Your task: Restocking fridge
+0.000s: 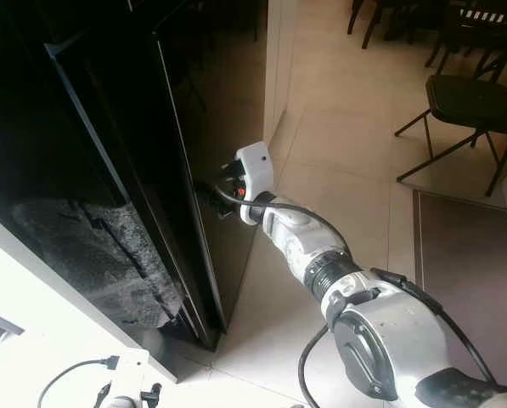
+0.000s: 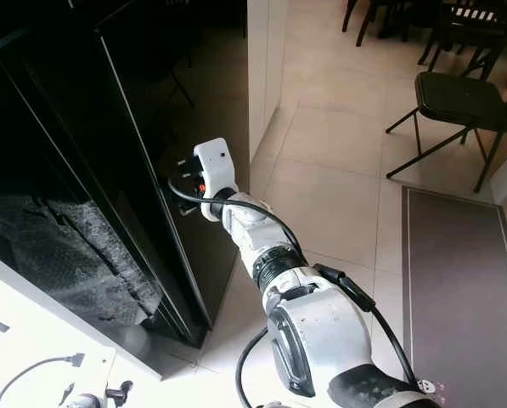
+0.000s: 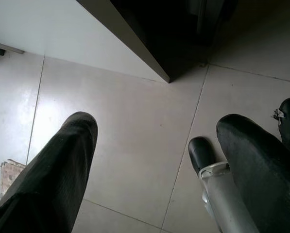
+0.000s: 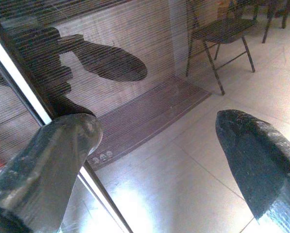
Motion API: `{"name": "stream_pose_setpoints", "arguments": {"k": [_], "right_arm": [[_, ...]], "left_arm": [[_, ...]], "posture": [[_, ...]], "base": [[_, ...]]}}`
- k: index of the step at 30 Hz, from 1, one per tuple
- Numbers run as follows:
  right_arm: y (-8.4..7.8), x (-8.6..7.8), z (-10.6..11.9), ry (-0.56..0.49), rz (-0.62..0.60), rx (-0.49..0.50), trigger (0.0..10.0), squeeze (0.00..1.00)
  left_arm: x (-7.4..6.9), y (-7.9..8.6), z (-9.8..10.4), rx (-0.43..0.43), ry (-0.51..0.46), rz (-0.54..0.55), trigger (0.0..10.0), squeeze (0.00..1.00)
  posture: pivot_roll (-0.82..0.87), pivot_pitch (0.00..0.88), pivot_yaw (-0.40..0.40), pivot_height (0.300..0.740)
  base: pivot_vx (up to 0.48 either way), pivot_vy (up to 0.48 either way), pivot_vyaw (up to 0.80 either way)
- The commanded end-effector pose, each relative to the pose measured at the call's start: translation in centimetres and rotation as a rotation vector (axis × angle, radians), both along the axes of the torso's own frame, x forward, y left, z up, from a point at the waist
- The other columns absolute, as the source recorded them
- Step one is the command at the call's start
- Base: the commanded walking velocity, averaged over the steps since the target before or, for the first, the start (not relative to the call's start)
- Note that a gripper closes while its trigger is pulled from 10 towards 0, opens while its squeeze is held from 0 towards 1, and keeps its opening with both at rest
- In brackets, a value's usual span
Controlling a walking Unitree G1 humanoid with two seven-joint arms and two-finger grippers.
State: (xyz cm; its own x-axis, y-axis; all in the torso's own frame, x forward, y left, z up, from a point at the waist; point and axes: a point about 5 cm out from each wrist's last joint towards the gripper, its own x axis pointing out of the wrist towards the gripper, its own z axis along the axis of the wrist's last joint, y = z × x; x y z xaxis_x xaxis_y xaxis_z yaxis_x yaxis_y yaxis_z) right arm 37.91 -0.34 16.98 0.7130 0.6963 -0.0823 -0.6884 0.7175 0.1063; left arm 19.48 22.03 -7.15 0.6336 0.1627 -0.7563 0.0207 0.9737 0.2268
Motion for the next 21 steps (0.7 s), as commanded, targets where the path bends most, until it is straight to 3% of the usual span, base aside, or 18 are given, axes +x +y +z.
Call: {"name": "stream_pose_setpoints", "arguments": {"k": [1,9,10,11,13,15,18,19,20,21], "right_arm": [[3.2,-0.6,3.5,-0.142,0.116,0.049,10.0,0.0],[-1.4,0.1,1.2,-0.157,-0.074,0.058,10.0,0.0],[-1.4,0.1,1.2,-0.157,-0.074,0.058,10.0,0.0],[-3.1,0.4,0.9,-0.157,-0.172,0.069,10.0,0.0],[-4.7,0.7,0.8,-0.159,-0.253,0.083,10.0,0.0],[-7.7,1.0,0.6,-0.173,-0.411,0.078,10.0,0.0],[-11.3,0.8,0.3,-0.191,-0.592,0.07,10.0,0.0],[-11.3,0.8,0.3,-0.191,-0.592,0.07,10.0,0.0],[-12.4,0.7,0.3,-0.204,-0.637,0.059,10.0,0.0],[-14.2,0.3,0.4,-0.224,-0.716,0.044,10.0,0.0]], "left_arm": [[-0.5,0.2,-0.2,0.003,0.021,0.014,10.0,0.0],[-0.5,0.1,-0.3,0.003,0.024,0.013,10.0,0.0],[-0.5,0.1,-0.3,0.003,0.024,0.013,10.0,0.0],[-0.5,0.1,-0.3,0.0,0.024,0.013,10.0,0.0],[-0.5,0.0,-0.3,-0.001,0.025,0.011,10.0,0.0],[-0.5,0.0,-0.3,-0.004,0.025,0.008,10.0,0.0],[-0.5,-0.1,-0.3,-0.005,0.025,0.006,10.0,0.0],[-0.5,-0.1,-0.3,-0.005,0.025,0.006,10.0,0.0],[-0.5,-0.1,-0.3,-0.005,0.025,0.005,10.0,0.0],[-0.5,-0.1,-0.3,-0.005,0.026,0.005,10.0,0.0]], "posture": [[0.04,0.059,0.018,0.74],[0.01,0.07,0.015,0.74],[0.01,0.07,0.015,0.74],[0.0,0.075,0.016,0.74],[0.0,0.073,0.017,0.74],[-0.01,0.075,0.017,0.74],[-0.02,0.076,0.014,0.74],[-0.02,0.076,0.014,0.74],[-0.02,0.076,0.014,0.74],[-0.02,0.073,0.013,0.74]], "base": [[0.0,0.0,0.0],[0.0,0.0,0.0],[0.0,0.0,0.0],[0.0,0.0,0.0],[0.0,0.0,0.0],[0.0,0.0,0.0],[0.0,0.0,0.0],[0.0,0.0,0.0],[0.0,0.0,0.0],[0.0,0.0,0.0]]}}
